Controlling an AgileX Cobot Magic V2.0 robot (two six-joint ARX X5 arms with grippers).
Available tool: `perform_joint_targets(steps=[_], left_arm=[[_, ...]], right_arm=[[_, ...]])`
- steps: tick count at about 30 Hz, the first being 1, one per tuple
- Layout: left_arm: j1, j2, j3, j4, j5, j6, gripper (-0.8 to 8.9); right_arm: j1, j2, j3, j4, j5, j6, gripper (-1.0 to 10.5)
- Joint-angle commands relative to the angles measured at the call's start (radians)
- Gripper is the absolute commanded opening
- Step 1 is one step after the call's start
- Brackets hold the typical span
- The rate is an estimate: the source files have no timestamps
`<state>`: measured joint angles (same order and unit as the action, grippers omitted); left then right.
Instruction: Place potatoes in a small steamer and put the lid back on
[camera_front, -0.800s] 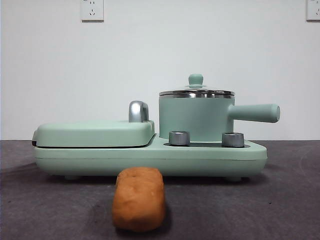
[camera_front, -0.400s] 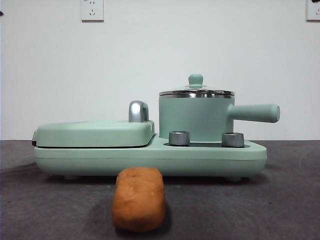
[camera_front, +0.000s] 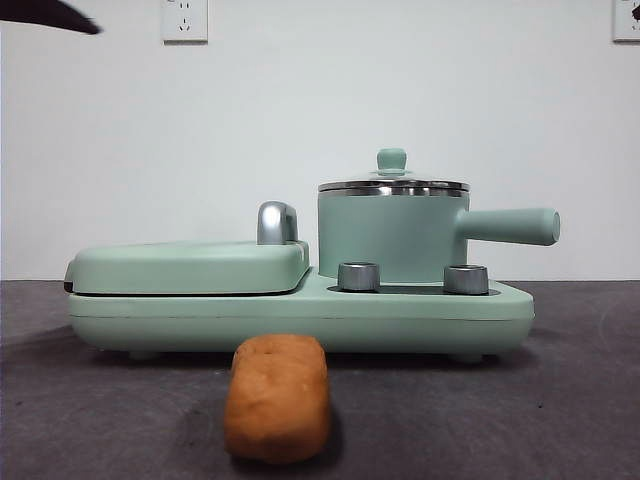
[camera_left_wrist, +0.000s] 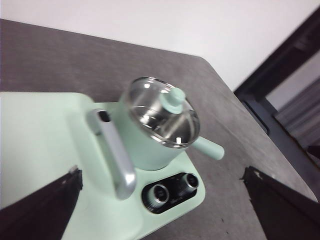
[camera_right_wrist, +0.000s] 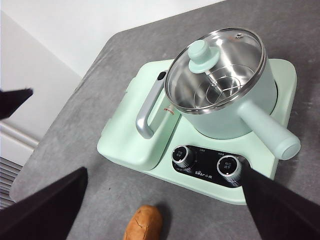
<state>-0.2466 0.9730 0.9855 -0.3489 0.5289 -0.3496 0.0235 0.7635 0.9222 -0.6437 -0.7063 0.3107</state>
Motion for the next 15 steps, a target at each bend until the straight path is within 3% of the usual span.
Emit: perform_joint_targets(steps=[1,4,11,15], left_arm=[[-0.054,0.113,0.116,-0.004,0.005,0.061,5.28],[-0.115,0.221,0.23,-0.034,-0.023,0.096,5.27],[-0.272,0.495,0.554,-0.165,-0.224,0.229,5.27],[-0.332,0.625,0.684,-0.171,-0.298,0.239,5.26]], right_arm=[[0.001,0.006,0.021,0.005,0.0,-0.016,4.9],[0.001,0.006,0.021,0.005,0.0,-0.016,4.9],[0.001,0.006,0.021,0.003,0.0,-0.016,4.9],[0.001,0.006,0.021,0.004,0.0,-0.016,4.9]])
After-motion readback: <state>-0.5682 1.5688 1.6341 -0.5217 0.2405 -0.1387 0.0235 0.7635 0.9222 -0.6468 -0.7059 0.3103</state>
